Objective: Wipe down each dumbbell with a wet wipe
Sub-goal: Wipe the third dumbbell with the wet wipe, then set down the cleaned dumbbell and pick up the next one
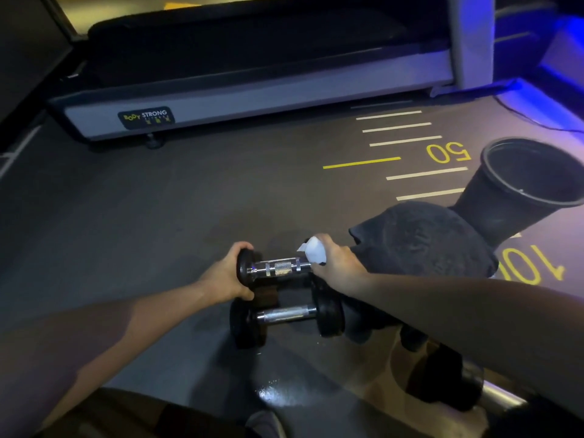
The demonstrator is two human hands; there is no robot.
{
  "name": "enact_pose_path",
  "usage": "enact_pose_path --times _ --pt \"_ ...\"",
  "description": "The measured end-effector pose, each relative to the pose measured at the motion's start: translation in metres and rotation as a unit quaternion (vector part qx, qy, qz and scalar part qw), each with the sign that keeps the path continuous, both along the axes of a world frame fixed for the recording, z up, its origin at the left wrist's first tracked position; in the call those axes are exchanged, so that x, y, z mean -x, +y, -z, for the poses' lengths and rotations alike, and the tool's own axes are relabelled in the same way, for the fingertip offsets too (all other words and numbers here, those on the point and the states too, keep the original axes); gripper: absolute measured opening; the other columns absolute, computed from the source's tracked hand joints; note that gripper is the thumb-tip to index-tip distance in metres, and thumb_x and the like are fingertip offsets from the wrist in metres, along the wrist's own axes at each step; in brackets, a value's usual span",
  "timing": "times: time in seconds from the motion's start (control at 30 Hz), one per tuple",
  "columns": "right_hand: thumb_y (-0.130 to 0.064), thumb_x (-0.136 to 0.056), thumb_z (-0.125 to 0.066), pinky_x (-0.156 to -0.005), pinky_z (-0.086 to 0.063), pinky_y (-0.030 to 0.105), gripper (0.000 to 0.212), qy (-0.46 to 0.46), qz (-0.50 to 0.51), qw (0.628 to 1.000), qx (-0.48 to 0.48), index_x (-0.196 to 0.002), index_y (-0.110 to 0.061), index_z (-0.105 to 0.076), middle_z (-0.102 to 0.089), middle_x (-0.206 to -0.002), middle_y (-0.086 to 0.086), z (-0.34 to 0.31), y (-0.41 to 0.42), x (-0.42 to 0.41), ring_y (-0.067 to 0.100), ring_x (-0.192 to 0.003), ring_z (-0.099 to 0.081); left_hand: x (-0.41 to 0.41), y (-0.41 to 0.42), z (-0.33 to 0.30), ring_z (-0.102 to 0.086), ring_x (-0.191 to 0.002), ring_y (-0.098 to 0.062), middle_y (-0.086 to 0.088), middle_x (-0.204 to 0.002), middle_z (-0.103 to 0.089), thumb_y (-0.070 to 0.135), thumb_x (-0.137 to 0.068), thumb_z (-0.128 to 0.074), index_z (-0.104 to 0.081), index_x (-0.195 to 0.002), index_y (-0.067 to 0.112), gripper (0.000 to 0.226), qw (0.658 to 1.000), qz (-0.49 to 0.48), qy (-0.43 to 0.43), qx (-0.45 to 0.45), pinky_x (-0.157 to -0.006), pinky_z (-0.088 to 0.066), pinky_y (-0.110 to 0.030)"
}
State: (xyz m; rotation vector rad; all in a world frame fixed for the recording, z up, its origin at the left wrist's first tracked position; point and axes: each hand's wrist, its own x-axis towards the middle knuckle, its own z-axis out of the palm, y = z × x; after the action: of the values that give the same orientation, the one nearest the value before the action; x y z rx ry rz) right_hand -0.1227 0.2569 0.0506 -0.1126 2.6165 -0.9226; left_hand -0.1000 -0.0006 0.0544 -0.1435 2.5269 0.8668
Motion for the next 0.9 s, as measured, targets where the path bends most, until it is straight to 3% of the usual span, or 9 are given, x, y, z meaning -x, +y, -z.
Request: enact_pose_path --times 0.17,0.43,0.57,0.7,0.9 --pt "-0.021 -0.090 -0.059 -0.094 -0.045 0.039 0.056 -0.044 -0.031 0.997 -0.054 -0.140 -0.019 -0.034 -0.053 -0.125 0.012 0.007 -0.007 0.007 0.034 -0.116 -0.053 0.002 0.004 0.016 -0.066 -0.088 -0.023 -0.004 -0.116 -0.063 0.010 -0.076 -0.081 -0.031 -0.147 0.033 0.089 0.999 0.032 -0.023 0.027 -0.080 -0.056 -0.032" --pt "-0.022 -0.088 -0.059 -0.093 -0.039 0.029 0.048 -0.022 -0.050 0.998 -0.037 -0.133 -0.019 -0.041 -0.043 -0.129 0.004 0.000 0.000 0.004 0.024 -0.120 -0.048 0.013 0.009 0.011 -0.059 -0.117 -0.028 -0.012 -0.134 -0.055 0.022 -0.077 -0.079 -0.034 -0.149 0.029 0.085 0.996 0.027 -0.015 0.083 -0.090 -0.045 -0.027" --pt "-0.021 -0.088 -0.060 -0.088 -0.038 0.030 0.058 0.023 -0.058 0.997 -0.037 -0.140 -0.025 -0.036 -0.044 -0.133 0.006 -0.014 0.001 0.005 0.025 -0.120 -0.047 0.017 0.008 -0.010 -0.052 -0.128 -0.028 -0.010 -0.143 -0.042 0.029 -0.082 -0.075 -0.030 -0.151 0.032 0.082 0.993 0.031 0.021 0.110 -0.100 -0.043 -0.031" --pt "-0.027 -0.086 -0.062 -0.096 -0.041 0.035 0.060 0.069 -0.063 0.995 -0.021 -0.140 -0.028 -0.036 -0.048 -0.135 0.007 -0.036 0.008 0.002 0.027 -0.122 -0.047 0.018 0.015 -0.039 -0.047 -0.136 -0.028 -0.003 -0.160 -0.025 0.028 -0.088 -0.066 -0.026 -0.152 0.039 0.075 0.974 0.118 0.092 0.172 -0.106 -0.044 -0.040" --pt "-0.032 -0.085 -0.062 -0.093 -0.041 0.034 0.057 0.126 -0.046 0.991 -0.010 -0.137 -0.032 -0.038 -0.049 -0.134 0.002 -0.082 0.055 -0.016 0.026 -0.120 -0.049 0.018 0.062 -0.076 -0.044 -0.137 -0.025 0.003 -0.154 -0.034 0.035 -0.092 -0.062 -0.029 -0.151 0.038 0.068 0.960 0.153 0.187 0.141 -0.106 -0.043 -0.039"
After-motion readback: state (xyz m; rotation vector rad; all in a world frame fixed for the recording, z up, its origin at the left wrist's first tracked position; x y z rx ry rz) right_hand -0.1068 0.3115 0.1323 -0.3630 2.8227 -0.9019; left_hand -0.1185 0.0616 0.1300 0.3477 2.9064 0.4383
